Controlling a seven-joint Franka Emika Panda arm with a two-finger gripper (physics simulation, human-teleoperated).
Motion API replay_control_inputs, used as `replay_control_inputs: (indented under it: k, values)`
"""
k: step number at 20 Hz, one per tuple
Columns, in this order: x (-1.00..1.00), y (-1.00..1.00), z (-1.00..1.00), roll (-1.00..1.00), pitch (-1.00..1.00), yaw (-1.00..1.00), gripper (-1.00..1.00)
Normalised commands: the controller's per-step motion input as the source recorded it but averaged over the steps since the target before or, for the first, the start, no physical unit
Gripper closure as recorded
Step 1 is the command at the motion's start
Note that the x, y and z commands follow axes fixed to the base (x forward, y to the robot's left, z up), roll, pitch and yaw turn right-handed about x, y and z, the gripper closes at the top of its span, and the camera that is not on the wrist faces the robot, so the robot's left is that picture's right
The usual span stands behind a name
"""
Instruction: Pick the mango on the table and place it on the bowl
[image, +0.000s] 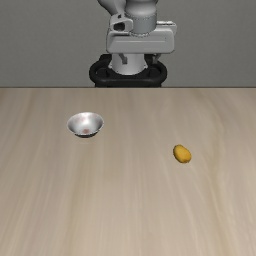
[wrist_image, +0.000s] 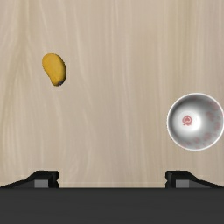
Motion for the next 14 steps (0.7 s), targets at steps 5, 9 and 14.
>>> replay_control_inputs:
  k: [5,9,14]
  values:
    - [0.00,1.00,0.00,0.00,0.00,0.00,-1.00]
    - [0.00,1.00,0.00,0.00,0.00,0.00,-1.00]
    - [0.80,0.20,0.00,0.00,0.00,0.00,-1.00]
